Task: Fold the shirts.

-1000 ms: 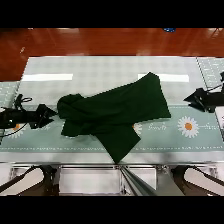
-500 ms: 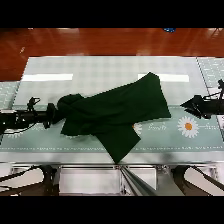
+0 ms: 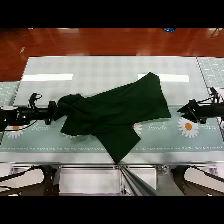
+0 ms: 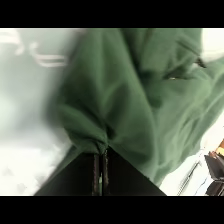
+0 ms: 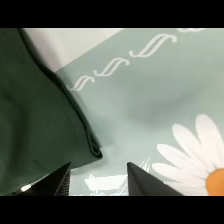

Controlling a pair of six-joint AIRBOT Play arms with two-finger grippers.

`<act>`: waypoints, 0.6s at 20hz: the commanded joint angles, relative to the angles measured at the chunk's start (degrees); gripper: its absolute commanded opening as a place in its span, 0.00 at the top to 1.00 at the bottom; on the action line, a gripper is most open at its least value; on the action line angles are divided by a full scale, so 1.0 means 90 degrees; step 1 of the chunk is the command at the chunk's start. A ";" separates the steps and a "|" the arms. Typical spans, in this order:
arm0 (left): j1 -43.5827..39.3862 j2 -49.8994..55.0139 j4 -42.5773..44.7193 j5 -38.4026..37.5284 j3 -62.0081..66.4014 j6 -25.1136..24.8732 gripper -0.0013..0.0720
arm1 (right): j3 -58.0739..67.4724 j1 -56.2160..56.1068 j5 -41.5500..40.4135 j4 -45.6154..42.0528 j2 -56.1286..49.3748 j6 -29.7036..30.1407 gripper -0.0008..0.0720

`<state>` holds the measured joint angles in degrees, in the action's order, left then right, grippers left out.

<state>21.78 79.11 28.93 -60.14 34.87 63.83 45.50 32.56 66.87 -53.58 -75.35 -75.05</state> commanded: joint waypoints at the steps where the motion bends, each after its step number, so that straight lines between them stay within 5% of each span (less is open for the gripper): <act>1: -0.0002 -0.0177 -0.0027 -0.0240 0.0180 -0.0019 0.95 | -0.0002 -0.0002 -0.0034 0.0131 -0.0342 0.0019 0.43; 12: -0.0002 -0.0228 -0.0027 -0.0277 0.0243 -0.0019 0.95 | 0.0005 -0.1010 -0.0221 0.0964 -0.0969 0.0304 0.43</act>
<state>21.78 77.10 28.71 -62.57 36.99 63.68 45.52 27.51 66.30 -48.23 -82.21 -73.25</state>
